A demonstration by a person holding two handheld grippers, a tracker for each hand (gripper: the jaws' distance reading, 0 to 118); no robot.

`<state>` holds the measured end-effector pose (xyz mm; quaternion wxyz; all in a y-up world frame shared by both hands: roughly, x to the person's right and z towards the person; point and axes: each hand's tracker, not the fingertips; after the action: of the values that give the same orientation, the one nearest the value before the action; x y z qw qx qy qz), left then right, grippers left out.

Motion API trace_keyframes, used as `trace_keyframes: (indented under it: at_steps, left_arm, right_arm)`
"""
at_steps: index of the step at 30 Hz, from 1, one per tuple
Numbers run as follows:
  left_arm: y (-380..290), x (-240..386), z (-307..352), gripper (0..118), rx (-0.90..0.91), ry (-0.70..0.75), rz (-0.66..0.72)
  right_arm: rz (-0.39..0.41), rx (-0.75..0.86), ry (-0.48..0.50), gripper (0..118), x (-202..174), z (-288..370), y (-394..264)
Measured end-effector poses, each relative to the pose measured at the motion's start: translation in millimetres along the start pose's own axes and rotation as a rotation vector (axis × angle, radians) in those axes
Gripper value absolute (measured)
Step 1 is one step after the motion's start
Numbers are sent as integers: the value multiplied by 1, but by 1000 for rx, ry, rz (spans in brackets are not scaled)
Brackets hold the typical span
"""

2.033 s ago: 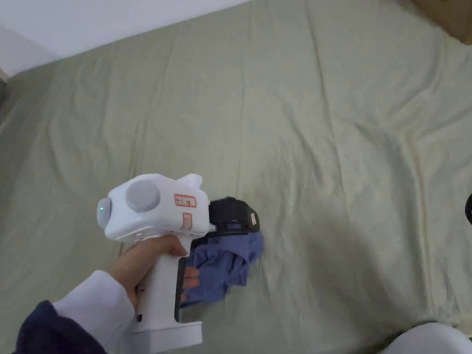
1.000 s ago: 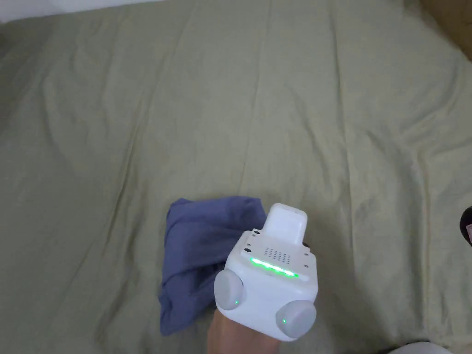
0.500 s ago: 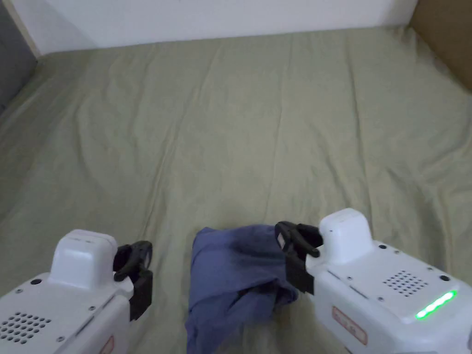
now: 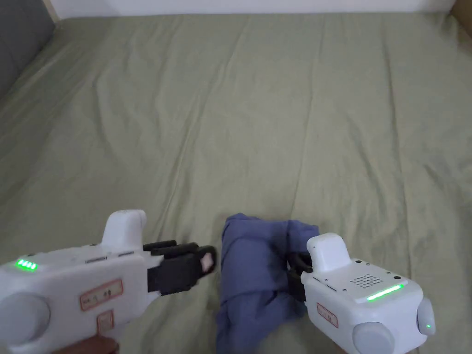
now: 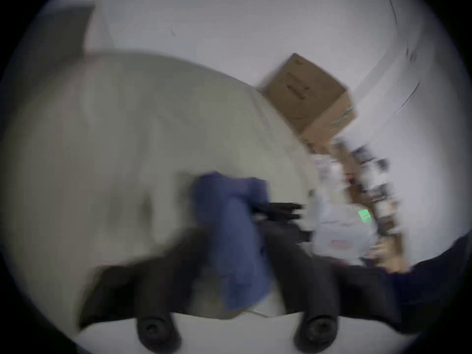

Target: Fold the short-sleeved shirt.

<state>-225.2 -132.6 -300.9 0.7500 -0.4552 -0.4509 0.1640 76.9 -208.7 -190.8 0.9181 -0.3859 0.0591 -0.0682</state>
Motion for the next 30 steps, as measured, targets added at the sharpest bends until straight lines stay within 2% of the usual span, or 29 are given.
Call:
trace_keyframes:
  at_steps: [1,2,3,4,5,7,11,14,15,16,17,18,19,20,21,25,28,30]
  left_arm:
    - [5,-10,-14,105,-50,-105,78]
    - [9,-23,-34,117,-129,-198,155]
    - [5,-34,-42,109,-102,-303,240]
    - [5,-44,-57,113,-126,-319,295]
    - [6,-50,-70,118,-178,-245,328]
    - [21,-62,-88,118,-227,-132,307]
    - [13,-73,-123,118,-325,-241,403]
    - [10,-78,-148,118,-370,-288,343]
    - [11,-81,-153,116,-371,-321,344]
    - [12,-82,-155,103,-361,-327,370]
    - [14,-86,-155,72,-348,-312,402]
    - [9,-80,-154,36,-338,-288,415]
    - [7,-85,-153,35,-340,-212,417]
    - [3,-99,-150,35,-345,-201,442]
    - [-3,-104,-148,35,-366,-241,497]
    - [-2,-100,-143,35,-334,-247,484]
    - [16,-98,-122,35,-334,-233,411]
    - [38,-108,-85,35,-341,-159,326]
  right_arm:
    - [6,0,1,0,0,0,0]
    - [7,1,3,0,1,1,0]
    - [4,2,6,0,1,1,-1]
    - [-4,3,9,0,2,1,-1]
    - [-15,5,14,0,3,2,-1]
    - [-31,9,20,0,4,2,-2]
    - [-61,21,29,0,6,2,-4]
    - [-75,27,41,0,8,1,-5]
    - [-76,27,42,0,8,0,-5]
    - [-75,26,43,0,8,0,-5]
    - [-72,25,39,0,8,0,-5]
    - [-68,27,32,0,9,0,-5]
    - [-68,30,30,0,8,0,-5]
    - [-63,21,20,0,10,-1,-5]
    - [-86,29,62,0,12,-2,-5]
    - [-70,38,42,0,3,-1,-1]
    - [-116,96,69,0,-1,18,7]
    - [-97,121,57,0,-6,33,14]
